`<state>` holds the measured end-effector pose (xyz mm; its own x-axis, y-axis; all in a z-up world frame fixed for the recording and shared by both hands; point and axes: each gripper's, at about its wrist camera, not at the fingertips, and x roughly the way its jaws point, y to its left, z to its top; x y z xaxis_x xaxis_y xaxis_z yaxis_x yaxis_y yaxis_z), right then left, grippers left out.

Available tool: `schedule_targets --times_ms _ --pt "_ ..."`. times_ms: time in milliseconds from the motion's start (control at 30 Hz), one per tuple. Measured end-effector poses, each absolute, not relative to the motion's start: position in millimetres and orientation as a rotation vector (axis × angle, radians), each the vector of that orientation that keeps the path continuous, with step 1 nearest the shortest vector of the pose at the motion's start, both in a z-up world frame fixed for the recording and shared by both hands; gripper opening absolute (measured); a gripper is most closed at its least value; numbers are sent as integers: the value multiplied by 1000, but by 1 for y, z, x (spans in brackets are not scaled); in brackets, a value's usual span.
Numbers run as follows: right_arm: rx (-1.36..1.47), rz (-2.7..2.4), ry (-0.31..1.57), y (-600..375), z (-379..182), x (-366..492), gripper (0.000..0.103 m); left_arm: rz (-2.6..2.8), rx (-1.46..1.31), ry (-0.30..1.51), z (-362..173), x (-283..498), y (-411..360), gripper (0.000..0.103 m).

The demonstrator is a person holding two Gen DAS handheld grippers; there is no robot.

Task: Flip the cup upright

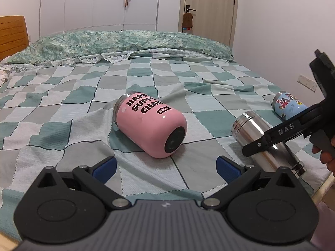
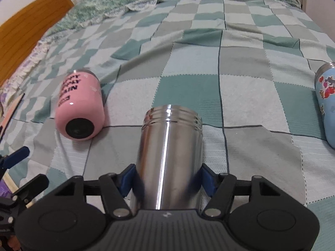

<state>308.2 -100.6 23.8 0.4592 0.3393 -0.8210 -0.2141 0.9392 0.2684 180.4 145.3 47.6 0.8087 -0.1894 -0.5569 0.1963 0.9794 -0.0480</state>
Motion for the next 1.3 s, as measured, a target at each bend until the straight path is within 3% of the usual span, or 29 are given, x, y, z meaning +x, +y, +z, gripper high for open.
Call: schedule_targets --times_ms 200,633,833,967,1233,1267,1300 --pt "188 402 900 -115 40 285 63 -201 -2 587 49 172 146 103" --pt "-45 473 342 -76 70 230 62 -162 -22 565 53 155 151 103" --pt "-149 442 250 -51 52 226 62 -150 -29 557 53 152 152 103" --pt "-153 442 316 -47 25 234 62 -141 -19 559 52 152 150 103" --pt "-135 457 315 -53 26 233 63 -133 -6 555 54 151 146 103" --pt "-122 459 317 -56 27 231 65 -132 -5 554 55 150 146 103" --pt "-109 459 314 -59 28 229 73 -131 -4 551 56 148 144 103"
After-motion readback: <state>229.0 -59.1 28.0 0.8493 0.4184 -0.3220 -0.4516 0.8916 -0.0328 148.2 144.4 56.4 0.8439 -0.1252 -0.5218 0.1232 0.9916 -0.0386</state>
